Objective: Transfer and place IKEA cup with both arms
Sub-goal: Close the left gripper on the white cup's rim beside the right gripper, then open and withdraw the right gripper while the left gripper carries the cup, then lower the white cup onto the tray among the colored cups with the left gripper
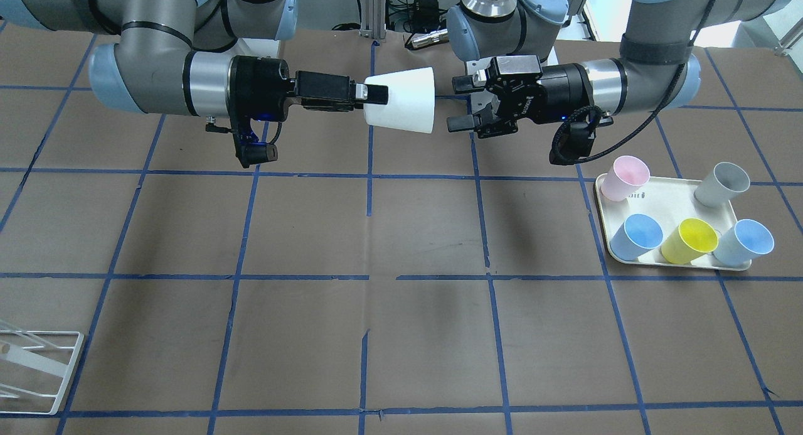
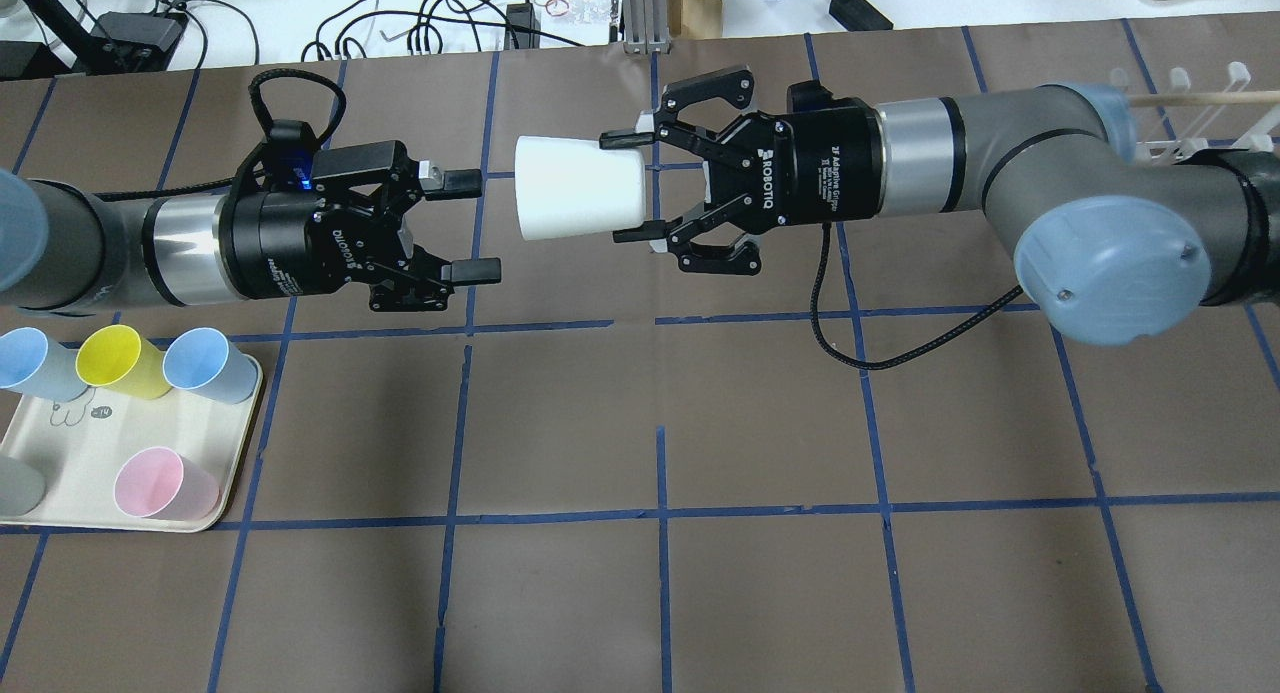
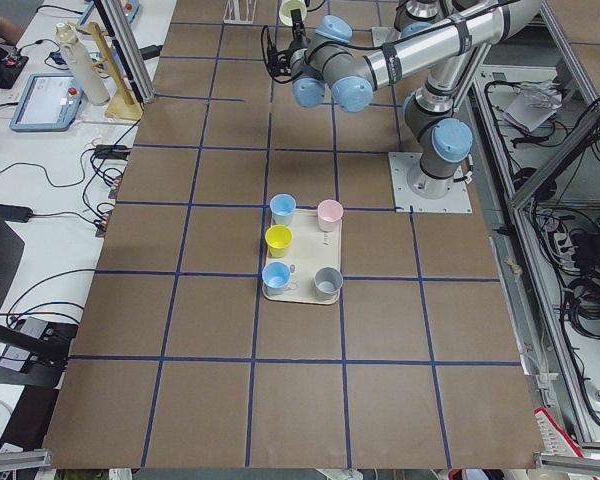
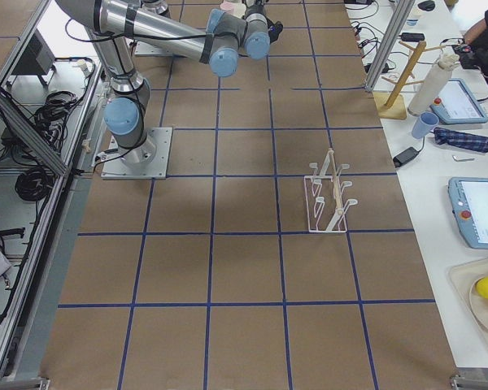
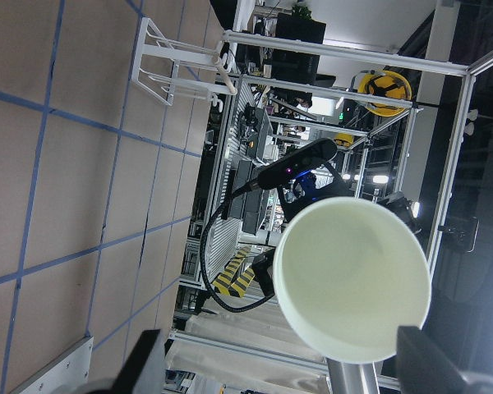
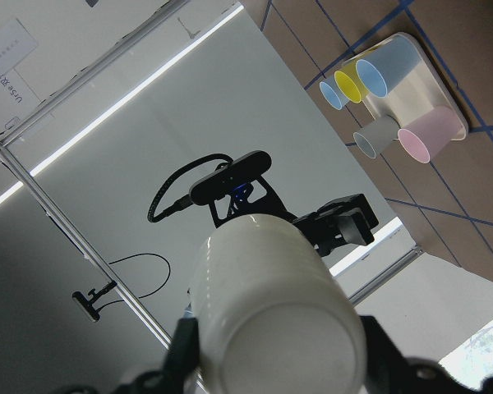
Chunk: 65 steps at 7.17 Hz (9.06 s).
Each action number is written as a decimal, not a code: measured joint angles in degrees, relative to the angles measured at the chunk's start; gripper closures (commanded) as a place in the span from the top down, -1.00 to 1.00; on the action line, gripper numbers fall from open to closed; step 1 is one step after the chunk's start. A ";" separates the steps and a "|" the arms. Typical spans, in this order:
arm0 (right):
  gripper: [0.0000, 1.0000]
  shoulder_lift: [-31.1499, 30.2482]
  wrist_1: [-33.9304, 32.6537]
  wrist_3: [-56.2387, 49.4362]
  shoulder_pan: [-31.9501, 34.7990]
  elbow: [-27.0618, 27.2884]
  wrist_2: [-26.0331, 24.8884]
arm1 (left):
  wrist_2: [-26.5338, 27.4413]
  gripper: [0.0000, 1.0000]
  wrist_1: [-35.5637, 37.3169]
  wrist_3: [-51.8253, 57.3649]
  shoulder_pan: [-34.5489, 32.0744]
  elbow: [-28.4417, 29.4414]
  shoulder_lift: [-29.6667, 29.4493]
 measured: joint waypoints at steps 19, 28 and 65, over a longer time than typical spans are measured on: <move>1.00 0.62 0.00 0.98 2.57 -0.57 -0.52 | -2.55 -1.00 1.89 2.22 -1.66 -2.22 2.24; 1.00 -4.86 -0.22 11.48 -10.36 -5.46 -29.89 | 15.39 -1.00 2.93 -0.06 8.60 0.45 2.48; 1.00 -11.40 -9.99 -10.07 1.77 -4.62 -86.55 | 68.88 0.78 74.71 30.09 43.73 -7.10 -13.54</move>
